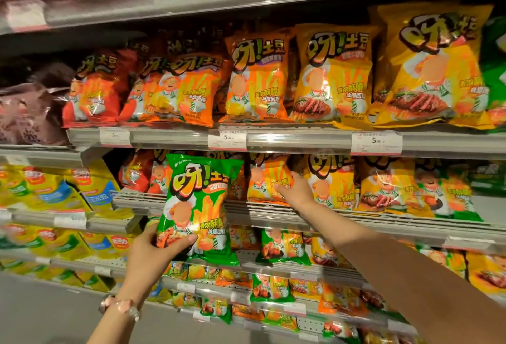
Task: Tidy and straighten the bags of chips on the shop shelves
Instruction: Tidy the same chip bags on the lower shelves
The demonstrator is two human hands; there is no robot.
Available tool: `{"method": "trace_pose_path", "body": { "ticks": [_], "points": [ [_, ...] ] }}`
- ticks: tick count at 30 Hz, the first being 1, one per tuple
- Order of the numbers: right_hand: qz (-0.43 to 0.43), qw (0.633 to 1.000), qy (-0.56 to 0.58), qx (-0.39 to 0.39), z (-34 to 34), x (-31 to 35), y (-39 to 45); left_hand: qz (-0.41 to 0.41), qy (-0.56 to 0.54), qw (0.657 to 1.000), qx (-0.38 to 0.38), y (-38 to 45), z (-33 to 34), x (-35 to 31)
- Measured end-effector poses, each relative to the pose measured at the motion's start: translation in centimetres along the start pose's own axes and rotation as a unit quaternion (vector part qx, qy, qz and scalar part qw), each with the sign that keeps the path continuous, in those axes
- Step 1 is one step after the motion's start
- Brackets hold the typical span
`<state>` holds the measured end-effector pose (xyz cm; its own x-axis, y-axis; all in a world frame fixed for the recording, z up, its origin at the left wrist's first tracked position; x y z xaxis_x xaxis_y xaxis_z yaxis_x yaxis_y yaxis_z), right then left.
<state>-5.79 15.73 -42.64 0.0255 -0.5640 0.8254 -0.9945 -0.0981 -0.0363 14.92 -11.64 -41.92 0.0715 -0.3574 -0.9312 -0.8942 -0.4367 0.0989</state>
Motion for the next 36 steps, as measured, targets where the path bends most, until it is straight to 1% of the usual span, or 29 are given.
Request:
{"method": "trace_pose_path", "body": {
  "ticks": [2,4,7,9,11,13,15,16,20,25,27,31,34,36],
  "points": [
    [0.024,1.0,-0.01,0.01,0.1,0.4,-0.1,0.007,0.006,1.0,0.004,0.0,0.7,-0.4],
    [0.025,1.0,-0.008,0.007,0.0,0.9,-0.7,0.006,-0.001,1.0,0.016,0.0,1.6,-0.8],
    [-0.023,0.999,0.012,-0.04,-0.8,1.7,-2.4,0.01,-0.011,0.999,0.039,-0.1,3.1,-1.4],
    [-0.063,0.995,0.06,-0.052,-1.4,2.1,-4.2,0.013,-0.017,0.998,0.059,-0.4,4.4,-1.6],
    [-0.069,0.985,0.155,-0.005,-1.5,2.4,-6.4,0.011,-0.025,0.996,0.079,-0.7,5.8,-1.8],
    [-0.046,0.969,0.236,0.058,-1.8,2.1,-8.8,0.018,-0.036,0.994,0.103,-1.1,7.6,-1.9],
    [-0.02,0.963,0.249,0.102,-2.0,1.4,-10.6,0.031,-0.044,0.991,0.121,-1.6,9.5,-2.0],
    [-0.013,0.965,0.241,0.106,-2.2,1.0,-11.2,0.04,-0.044,0.99,0.128,-1.8,10.4,-2.1],
    [-0.011,0.967,0.247,0.063,-3.6,-0.9,-12.1,0.069,-0.047,0.984,0.157,-2.6,13.8,-2.8],
    [-0.004,0.972,0.234,-0.003,-7.2,-3.6,-12.1,0.092,-0.063,0.975,0.195,-3.3,18.0,-5.0],
    [0.0,0.972,0.234,-0.028,-8.8,-5.0,-12.3,0.094,-0.056,0.968,0.228,-3.6,19.9,-6.0],
    [-0.017,0.964,0.258,-0.063,-12.6,-7.8,-13.0,0.094,-0.044,0.948,0.302,-4.4,23.6,-7.8],
    [0.016,0.967,0.227,-0.111,-16.3,-10.1,-13.3,0.11,-0.025,0.934,0.338,-5.0,26.2,-9.3],
    [0.029,0.961,0.244,-0.131,-18.9,-11.6,-13.4,0.12,-0.022,0.935,0.333,-5.3,27.9,-10.5]
  ]
}}
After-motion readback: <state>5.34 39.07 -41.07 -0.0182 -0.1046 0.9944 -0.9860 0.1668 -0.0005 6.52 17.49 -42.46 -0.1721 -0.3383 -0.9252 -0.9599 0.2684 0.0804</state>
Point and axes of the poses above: each hand's wrist, its own y-axis towards the middle knuckle, its own z-axis out of the palm, x = y × z, the point moved 2 cm from there along y, towards the middle knuckle, and after that the axes turned 3 degrees about x, right-handed, at the moved point
